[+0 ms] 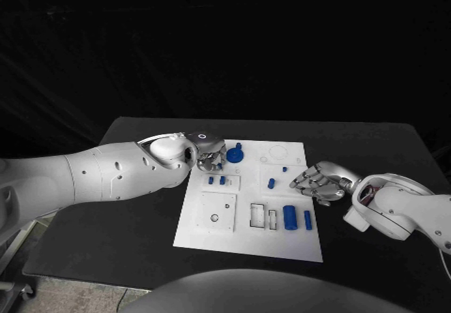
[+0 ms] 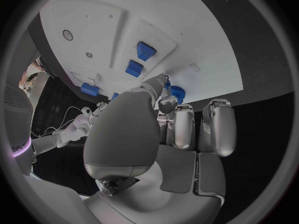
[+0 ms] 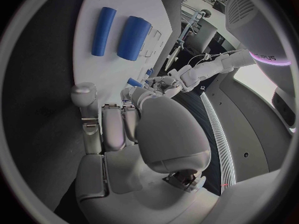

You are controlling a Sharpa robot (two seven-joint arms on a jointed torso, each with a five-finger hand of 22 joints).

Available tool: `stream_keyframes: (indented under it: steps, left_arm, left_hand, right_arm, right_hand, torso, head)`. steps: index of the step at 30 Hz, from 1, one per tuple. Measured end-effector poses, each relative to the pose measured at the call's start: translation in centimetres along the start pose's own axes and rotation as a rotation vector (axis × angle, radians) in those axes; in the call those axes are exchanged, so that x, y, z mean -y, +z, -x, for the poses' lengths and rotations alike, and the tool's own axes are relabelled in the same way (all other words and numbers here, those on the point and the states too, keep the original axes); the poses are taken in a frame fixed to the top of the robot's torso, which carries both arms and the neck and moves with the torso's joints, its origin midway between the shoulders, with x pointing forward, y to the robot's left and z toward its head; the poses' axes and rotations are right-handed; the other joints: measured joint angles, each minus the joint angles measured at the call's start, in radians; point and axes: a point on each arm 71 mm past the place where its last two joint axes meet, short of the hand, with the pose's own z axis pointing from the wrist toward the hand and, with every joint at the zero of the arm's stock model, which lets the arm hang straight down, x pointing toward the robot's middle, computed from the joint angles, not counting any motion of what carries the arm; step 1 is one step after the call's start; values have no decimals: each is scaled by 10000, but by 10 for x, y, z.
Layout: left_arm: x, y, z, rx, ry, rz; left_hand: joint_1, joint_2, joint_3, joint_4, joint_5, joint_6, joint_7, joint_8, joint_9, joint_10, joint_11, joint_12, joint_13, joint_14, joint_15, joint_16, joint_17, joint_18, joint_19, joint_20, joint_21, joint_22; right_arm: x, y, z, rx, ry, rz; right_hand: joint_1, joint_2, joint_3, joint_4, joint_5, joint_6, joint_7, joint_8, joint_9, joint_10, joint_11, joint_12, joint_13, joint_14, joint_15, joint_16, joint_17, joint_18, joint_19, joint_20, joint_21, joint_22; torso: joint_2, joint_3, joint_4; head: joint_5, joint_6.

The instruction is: Assemble the parts on the task board

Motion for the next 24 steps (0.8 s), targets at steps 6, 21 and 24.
stream_keyframes:
  steps: [6, 21, 24]
  left_arm:
    - [2, 0, -1, -51, -5, -73]
    - [3, 1, -2, -204, 16, -162]
    - [2, 1, -2, -214, 17, -171]
  left_hand:
    - [-1, -1, -2, -1, -1, -1, 0, 0, 0, 0, 0, 0, -1, 0, 0, 0, -17, 1, 0, 0, 0, 0]
    - [0, -1, -41, -40, -1, -2, -1, -20, 13, 0, 0, -48, -28, 0, 0, 0, -35, 0, 0, 0, 0, 7]
    - [0, -1, -41, -41, -1, -3, -2, -12, 12, -22, -22, -48, -32, 0, 0, 0, -34, 1, 0, 0, 0, 7]
  right_arm:
    - [0, 0, 0, -8, 2, 0]
    - [0, 0, -1, -26, 3, 4]
    - [0, 0, -1, -30, 4, -2]
  right_hand:
    - [0, 0, 0, 0, 0, 0, 0, 0, 0, 0, 0, 0, 0, 0, 0, 0, 0, 1, 0, 0, 0, -1]
    - [0, 0, 29, -29, 0, 0, 0, 0, -1, 0, 0, 2, 0, 0, 0, -42, 8, 0, 0, 0, 1, -2]
    - [0, 0, 29, -29, 0, 0, 0, 0, -1, 0, 0, 2, 0, 0, 0, -42, 8, 0, 0, 0, 1, -3]
  torso:
    - [0, -1, 0]
    - [-1, -1, 0]
    - [-1, -1, 0]
  head:
    - [0, 0]
    - [12, 0]
    - [13, 0]
